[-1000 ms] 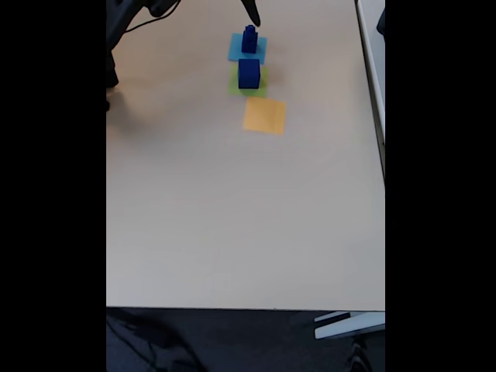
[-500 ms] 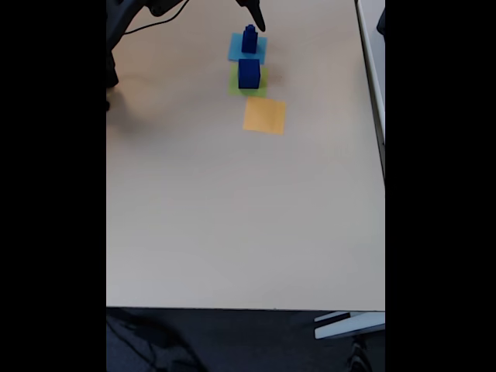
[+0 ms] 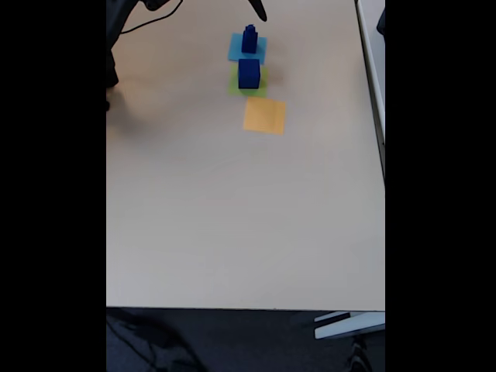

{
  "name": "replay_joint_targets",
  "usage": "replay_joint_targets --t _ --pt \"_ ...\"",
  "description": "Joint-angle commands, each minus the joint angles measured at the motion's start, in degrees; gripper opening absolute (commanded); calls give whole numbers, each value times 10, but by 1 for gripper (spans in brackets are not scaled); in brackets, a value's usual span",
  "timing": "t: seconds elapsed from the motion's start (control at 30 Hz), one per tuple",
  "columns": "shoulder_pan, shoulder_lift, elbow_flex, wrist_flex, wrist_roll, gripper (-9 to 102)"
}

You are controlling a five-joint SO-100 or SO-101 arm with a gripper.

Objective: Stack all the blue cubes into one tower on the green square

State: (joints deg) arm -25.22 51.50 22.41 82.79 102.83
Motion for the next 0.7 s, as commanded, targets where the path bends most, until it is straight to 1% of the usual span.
replay_joint_targets --t 0.0,0.2,0.4,0.67 --pt "-6 69 18 -6 3 37" --pt "-7 69 53 -6 4 37" --pt "1 58 57 -6 -12 36" --pt "1 41 64 -8 -2 35"
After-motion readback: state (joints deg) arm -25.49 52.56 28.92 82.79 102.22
